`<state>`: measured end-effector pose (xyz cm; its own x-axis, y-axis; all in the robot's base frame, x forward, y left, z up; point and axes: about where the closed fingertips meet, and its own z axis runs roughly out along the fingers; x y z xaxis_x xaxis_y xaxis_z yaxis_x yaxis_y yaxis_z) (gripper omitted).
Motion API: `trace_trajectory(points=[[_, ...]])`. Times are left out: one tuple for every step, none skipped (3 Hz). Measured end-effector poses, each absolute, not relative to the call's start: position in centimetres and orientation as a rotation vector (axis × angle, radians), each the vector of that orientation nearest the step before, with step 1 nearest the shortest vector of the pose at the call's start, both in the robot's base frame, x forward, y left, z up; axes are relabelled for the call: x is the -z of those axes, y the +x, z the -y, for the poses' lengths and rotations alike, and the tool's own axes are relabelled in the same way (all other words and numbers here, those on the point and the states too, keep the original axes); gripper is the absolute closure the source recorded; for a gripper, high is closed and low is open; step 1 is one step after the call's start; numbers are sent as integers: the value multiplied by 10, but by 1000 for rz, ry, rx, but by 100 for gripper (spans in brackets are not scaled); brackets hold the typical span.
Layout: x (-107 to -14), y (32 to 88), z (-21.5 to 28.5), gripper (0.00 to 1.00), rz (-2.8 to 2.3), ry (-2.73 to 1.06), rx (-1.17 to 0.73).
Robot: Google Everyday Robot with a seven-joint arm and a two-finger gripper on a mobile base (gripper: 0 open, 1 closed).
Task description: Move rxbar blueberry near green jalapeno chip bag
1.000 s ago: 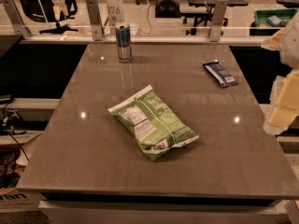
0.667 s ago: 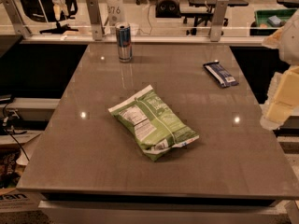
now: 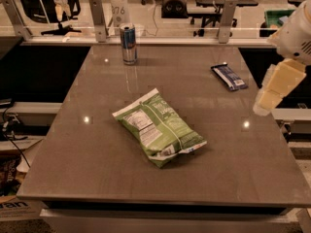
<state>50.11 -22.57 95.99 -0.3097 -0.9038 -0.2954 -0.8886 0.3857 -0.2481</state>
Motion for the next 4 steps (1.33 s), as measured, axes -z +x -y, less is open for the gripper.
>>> trace_trajectory(points=[[-952, 529, 227, 0, -2275, -1472, 35], [-941, 558, 229, 0, -2297, -1364, 16], [-928, 585, 233, 0, -2338, -1252, -8], [-907, 614, 236, 0, -2395, -1153, -30]])
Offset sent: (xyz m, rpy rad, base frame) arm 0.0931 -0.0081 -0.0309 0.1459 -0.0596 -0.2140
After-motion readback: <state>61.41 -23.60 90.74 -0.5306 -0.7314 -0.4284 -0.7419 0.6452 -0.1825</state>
